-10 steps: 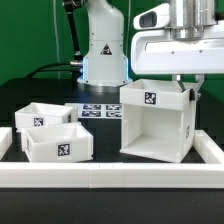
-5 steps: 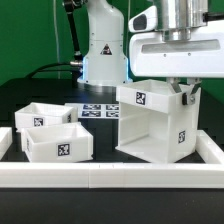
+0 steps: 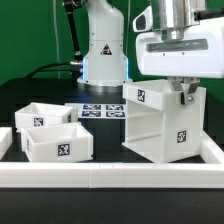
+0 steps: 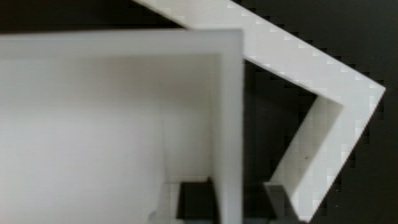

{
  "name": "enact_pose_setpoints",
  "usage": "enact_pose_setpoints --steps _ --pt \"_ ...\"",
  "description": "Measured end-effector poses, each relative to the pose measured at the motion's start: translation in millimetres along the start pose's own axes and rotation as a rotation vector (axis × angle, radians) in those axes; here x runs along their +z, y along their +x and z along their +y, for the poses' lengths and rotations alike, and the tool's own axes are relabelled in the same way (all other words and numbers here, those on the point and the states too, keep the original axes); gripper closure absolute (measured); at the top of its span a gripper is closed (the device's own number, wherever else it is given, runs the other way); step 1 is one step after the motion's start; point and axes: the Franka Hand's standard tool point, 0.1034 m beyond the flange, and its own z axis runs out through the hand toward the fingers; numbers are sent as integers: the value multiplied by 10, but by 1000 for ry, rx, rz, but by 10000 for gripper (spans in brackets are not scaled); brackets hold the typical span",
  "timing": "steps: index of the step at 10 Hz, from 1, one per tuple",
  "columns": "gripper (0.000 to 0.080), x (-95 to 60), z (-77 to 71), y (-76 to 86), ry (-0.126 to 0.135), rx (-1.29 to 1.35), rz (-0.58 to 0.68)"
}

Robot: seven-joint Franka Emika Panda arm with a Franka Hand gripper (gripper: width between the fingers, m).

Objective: Assemble drawer

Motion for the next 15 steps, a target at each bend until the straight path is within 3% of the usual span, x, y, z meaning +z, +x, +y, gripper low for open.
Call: enact_pose_setpoints --steps 3,5,8,15 --pt "760 -6 9 46 8 195 -29" --pt "760 -1 -71 67 17 385 -60" --pt "760 40 -215 160 9 541 -74" --pt "760 67 -609 321 36 486 -83"
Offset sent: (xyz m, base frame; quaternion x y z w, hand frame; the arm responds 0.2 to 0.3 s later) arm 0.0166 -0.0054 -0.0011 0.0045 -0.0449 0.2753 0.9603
